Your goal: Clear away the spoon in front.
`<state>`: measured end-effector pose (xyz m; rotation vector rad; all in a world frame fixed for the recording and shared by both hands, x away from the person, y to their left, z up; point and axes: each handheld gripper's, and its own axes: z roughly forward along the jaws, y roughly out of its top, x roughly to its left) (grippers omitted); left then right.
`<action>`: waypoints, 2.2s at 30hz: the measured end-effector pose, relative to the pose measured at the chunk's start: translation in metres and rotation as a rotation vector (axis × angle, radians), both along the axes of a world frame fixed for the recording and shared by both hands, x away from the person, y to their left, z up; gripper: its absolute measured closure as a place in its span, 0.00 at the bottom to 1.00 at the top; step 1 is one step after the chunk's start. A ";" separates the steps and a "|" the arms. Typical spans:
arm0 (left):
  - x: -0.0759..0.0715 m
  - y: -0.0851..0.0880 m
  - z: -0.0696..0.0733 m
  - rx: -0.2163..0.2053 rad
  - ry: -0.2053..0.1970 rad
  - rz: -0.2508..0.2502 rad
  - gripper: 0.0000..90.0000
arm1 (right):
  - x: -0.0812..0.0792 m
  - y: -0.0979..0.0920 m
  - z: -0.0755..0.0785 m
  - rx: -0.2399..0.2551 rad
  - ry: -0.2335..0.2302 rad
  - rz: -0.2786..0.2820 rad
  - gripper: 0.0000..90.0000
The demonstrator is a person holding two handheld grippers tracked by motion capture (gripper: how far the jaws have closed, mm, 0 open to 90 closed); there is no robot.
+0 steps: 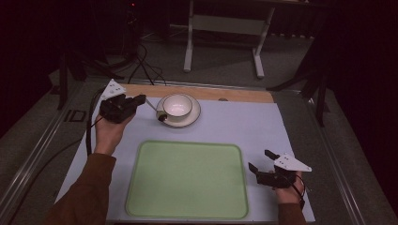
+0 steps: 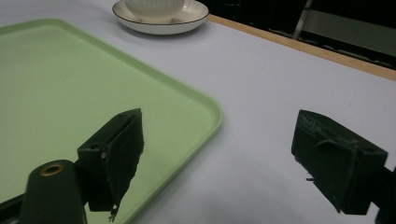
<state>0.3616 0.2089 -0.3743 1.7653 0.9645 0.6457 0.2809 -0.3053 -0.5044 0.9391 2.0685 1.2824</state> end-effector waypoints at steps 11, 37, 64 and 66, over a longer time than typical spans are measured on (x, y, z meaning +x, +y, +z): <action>-0.017 0.008 0.003 0.043 0.030 -0.027 1.00 | 0.000 0.000 0.000 -0.002 0.001 -0.002 0.18; -0.038 0.018 -0.017 0.191 0.245 -0.087 1.00 | 0.000 0.001 0.000 -0.010 0.001 -0.003 0.18; -0.004 -0.005 -0.046 0.034 0.239 -0.087 1.00 | 0.001 0.001 -0.001 -0.015 0.007 0.000 0.18; -0.008 -0.006 -0.044 0.034 0.248 -0.100 1.00 | 0.001 0.001 -0.001 -0.015 0.007 0.000 0.18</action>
